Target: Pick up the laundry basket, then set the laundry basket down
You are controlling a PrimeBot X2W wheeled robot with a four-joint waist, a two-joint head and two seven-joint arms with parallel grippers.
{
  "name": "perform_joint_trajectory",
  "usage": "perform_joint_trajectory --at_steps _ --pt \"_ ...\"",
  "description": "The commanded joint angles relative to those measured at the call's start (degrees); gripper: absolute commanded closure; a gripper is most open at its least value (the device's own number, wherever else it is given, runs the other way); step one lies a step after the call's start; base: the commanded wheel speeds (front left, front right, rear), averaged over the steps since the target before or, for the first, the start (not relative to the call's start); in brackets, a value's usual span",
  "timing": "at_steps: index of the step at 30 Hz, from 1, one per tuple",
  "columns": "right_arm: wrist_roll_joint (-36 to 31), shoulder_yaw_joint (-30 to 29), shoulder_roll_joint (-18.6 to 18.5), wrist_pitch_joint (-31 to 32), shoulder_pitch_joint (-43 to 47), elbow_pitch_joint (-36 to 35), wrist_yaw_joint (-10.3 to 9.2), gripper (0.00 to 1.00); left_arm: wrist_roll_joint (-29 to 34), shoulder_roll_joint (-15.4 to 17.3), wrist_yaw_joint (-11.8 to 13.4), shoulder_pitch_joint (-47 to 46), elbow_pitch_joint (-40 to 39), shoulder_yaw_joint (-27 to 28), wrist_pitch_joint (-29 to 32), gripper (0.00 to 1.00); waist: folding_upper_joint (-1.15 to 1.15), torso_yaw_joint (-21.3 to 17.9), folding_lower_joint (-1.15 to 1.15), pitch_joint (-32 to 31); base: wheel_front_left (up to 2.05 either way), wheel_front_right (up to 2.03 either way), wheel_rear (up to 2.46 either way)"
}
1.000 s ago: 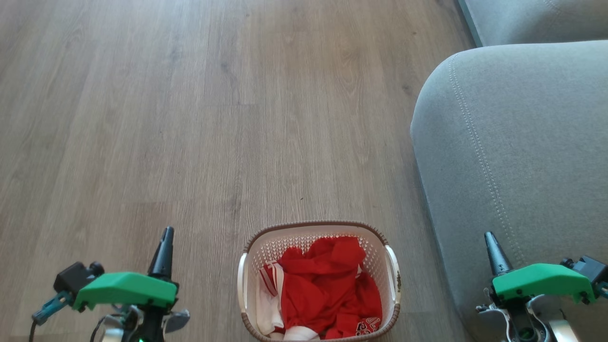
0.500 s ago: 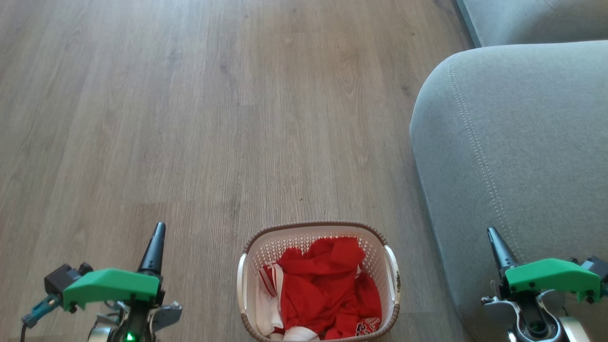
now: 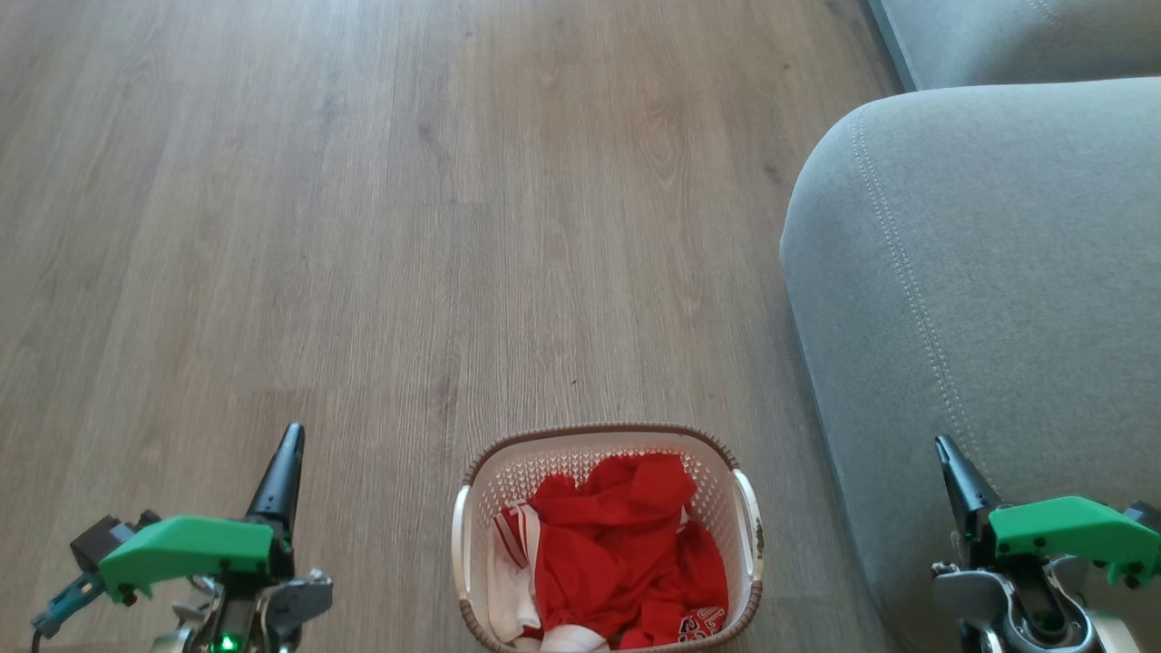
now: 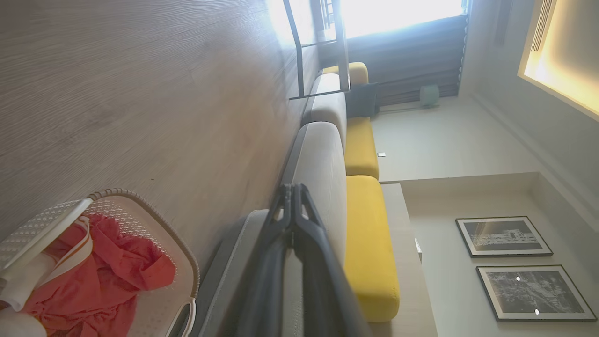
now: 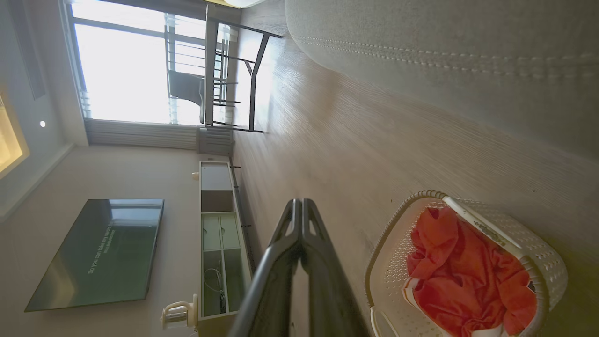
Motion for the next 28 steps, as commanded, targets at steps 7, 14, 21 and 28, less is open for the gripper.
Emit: perform_joint_trajectory --at_steps 7,14,21,28 --pt "5.3 -0.2 -0.7 1.7 -3.5 -1.6 0.37 1.0 -5.4 0.8 -0.9 -4.0 -1.5 3.7 1.6 1.0 0.0 -0.1 0.0 -0.1 0.0 0.0 0.0" --pt "9.2 -1.0 -0.7 2.9 -3.8 -1.6 0.39 1.0 -9.6 0.7 -1.3 -4.3 -1.3 5.1 2.8 1.0 0.0 -0.2 0.0 -0.1 0.0 0.0 0.0" --pt "10.5 -1.3 -0.6 3.4 -3.9 -1.5 0.4 1.0 -11.0 0.7 -1.4 -4.4 -1.2 5.6 3.3 1.0 0.0 -0.2 0.0 -0.2 0.0 0.0 0.0" --pt "10.4 -1.5 -0.5 3.6 -3.9 -1.5 0.4 1.0 -10.8 0.5 -1.4 -4.4 -1.2 5.8 3.5 1.0 0.0 -0.2 0.0 -0.2 0.0 0.0 0.0"
